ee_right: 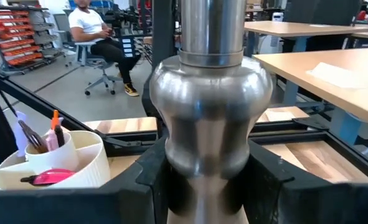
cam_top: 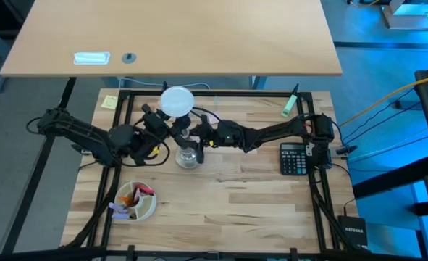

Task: Screw lightbulb
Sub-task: Insert the white lightbulb on the silver lamp

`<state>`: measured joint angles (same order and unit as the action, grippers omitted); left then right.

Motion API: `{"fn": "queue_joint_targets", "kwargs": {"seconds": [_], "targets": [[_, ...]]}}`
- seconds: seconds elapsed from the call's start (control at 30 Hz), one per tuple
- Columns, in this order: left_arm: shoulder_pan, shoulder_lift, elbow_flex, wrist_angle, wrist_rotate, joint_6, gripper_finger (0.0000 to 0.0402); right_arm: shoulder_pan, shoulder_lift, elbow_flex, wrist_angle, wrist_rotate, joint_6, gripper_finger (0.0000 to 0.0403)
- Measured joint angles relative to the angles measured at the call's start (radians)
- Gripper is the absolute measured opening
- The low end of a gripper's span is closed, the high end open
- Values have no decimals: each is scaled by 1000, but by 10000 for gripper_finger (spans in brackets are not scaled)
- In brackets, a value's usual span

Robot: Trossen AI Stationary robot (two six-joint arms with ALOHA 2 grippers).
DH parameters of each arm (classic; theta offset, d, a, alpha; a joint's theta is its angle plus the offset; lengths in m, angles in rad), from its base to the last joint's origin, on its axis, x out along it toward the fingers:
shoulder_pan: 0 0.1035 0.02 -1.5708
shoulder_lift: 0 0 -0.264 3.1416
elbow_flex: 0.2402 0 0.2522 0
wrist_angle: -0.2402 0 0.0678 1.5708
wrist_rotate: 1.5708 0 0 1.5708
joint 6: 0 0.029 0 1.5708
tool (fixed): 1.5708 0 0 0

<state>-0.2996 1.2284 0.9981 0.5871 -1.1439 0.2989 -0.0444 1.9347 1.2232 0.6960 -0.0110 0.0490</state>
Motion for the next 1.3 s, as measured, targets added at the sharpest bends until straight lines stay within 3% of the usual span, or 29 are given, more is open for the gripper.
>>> {"fn": "queue_joint_targets", "kwargs": {"seconds": [0.6, 0.83, 1.03, 1.3], "targets": [[-19, -7, 1, -130, 5, -103, 138, -1, -21, 0, -32, 3, -17, 141], [-41, -49, 2, -130, 131, -110, 132, 20, -84, 0, -83, -30, -60, 141], [-39, -62, 3, -169, 245, -122, 134, 16, -120, 16, -164, -174, -77, 141], [-13, -69, 3, -227, 491, -192, 133, 16, -120, 47, -212, -451, -45, 141]]}}
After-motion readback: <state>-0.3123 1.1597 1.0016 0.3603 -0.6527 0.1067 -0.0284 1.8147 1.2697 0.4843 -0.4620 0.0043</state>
